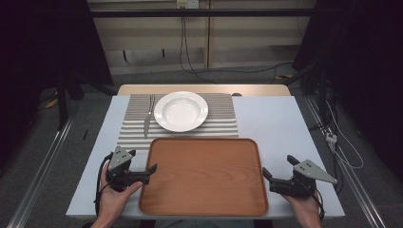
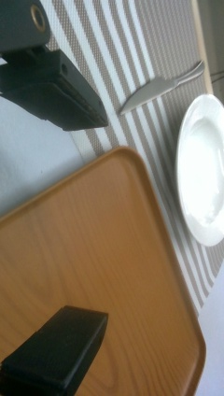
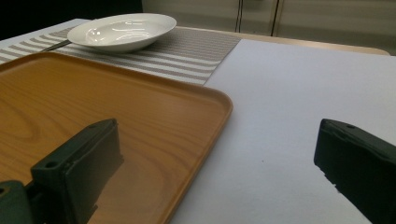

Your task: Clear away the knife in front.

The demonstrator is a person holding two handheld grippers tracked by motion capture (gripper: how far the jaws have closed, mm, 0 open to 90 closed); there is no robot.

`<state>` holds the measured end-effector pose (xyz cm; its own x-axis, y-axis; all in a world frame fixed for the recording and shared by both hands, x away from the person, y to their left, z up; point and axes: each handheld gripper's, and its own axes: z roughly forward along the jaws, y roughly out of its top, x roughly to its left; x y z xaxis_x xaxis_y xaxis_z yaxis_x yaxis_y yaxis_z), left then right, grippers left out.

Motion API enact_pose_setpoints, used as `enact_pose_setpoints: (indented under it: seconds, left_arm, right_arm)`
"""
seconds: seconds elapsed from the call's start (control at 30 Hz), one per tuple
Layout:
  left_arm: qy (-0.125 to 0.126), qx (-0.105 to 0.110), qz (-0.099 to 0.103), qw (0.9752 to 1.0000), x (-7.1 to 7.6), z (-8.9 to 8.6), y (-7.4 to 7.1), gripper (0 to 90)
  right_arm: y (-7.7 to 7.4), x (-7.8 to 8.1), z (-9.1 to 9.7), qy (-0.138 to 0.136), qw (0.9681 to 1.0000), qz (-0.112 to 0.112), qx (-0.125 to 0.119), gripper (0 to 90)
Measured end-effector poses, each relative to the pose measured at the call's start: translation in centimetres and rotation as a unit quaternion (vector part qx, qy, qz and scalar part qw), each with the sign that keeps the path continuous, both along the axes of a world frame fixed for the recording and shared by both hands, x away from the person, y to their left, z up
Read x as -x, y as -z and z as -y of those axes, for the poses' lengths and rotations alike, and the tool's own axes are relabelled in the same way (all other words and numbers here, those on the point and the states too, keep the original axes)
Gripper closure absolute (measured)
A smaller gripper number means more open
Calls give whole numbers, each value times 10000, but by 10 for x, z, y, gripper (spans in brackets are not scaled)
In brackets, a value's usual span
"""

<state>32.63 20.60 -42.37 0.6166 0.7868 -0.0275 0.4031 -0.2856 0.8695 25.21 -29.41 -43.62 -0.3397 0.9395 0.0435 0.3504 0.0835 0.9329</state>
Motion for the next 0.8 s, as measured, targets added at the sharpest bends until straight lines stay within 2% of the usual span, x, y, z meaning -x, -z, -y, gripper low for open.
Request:
enact_pose_setpoints:
  seconds: [0.17, 0.27, 0.47, 0.6, 0.67, 0.77, 0.8]
  left_arm:
    - [5, 28, -109, 9999, -2, -2, -1, 66]
    - [33, 123, -320, 9994, -4, 0, -1, 102]
    - [16, 98, -307, 9995, -11, 3, -3, 88]
    - [-3, -53, -326, 9995, -24, 6, -7, 80]
    - [35, -29, -391, 9992, -30, 7, -7, 73]
    - [41, 215, -531, 9983, -43, 5, -8, 50]
    - [-10, 190, -511, 9985, -47, 4, -9, 57]
  right_arm:
    - [0, 0, 0, 8, 10000, -18, -18, 4]
    - [0, -1, 0, -24, 10000, -44, -18, 4]
    - [2, -3, -2, -116, 9998, -132, 6, 9]
    - [2, -4, -2, -143, 9998, -142, 5, 9]
    - [2, -4, -1, -141, 9998, -165, -13, 9]
    - [3, -5, -1, -130, 9998, -181, -16, 9]
    - [3, -5, -1, -138, 9997, -188, -21, 9]
